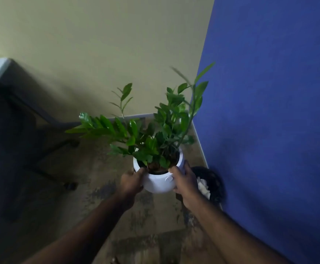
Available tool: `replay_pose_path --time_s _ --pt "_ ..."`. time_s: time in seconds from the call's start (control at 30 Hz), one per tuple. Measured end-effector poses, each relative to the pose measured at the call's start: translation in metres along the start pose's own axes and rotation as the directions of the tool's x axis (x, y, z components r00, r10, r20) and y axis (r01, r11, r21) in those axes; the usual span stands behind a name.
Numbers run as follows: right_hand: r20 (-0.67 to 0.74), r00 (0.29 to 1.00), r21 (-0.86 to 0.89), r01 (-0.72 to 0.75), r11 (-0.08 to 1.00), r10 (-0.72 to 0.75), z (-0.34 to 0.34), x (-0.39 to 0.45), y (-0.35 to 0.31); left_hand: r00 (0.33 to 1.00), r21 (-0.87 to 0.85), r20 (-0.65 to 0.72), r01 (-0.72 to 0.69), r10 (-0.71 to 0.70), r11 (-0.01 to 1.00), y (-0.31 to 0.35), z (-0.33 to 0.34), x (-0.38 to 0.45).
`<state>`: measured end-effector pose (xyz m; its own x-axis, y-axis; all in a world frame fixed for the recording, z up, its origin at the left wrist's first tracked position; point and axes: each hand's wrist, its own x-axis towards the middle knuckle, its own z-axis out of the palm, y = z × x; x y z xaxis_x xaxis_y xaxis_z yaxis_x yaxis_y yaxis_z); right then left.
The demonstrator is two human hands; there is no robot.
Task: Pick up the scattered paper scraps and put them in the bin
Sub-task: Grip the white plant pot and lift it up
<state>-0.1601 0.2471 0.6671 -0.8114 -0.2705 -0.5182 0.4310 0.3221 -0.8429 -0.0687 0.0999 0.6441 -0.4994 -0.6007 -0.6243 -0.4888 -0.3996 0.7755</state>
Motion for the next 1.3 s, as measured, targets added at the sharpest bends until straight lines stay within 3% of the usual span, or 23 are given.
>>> replay_pose_path --time_s 0.2,0.43,0.57,0.77,1.0,1.17,1.3 --pt "-0.032 0.999 0.026 -0.035 0.999 0.035 -0.014 -0.010 -0.037 0.995 0.016 -0.077 -0.059 0.060 0.998 0.050 0.015 -0.018" --pt "-0.054 0.998 0.095 -0.033 0.995 0.039 -0.003 0.067 -0.076 0.990 0.095 -0.007 -0.140 0.141 0.986 0.110 0.037 0.054" --pt "-0.098 0.992 0.155 -0.062 0.986 0.078 0.019 0.136 -0.100 0.987 0.157 0.068 -0.156 0.147 0.975 0.146 0.054 0.127" --pt "-0.240 0.961 0.224 -0.084 0.971 0.138 0.051 0.239 -0.141 0.940 0.244 0.301 -0.241 0.162 0.939 0.212 0.075 0.241" --pt "-0.230 0.949 0.328 -0.135 0.935 0.218 0.064 0.330 -0.179 0.938 0.278 0.340 -0.175 0.074 0.945 0.271 0.115 0.326" --pt "-0.264 0.929 0.310 -0.172 0.935 0.259 0.054 0.391 -0.189 0.915 0.256 0.403 -0.105 -0.008 0.961 0.298 0.152 0.365" --pt "-0.262 0.916 0.318 -0.217 0.923 0.305 0.047 0.443 -0.190 0.925 0.254 0.379 -0.068 -0.034 0.965 0.306 0.180 0.401"
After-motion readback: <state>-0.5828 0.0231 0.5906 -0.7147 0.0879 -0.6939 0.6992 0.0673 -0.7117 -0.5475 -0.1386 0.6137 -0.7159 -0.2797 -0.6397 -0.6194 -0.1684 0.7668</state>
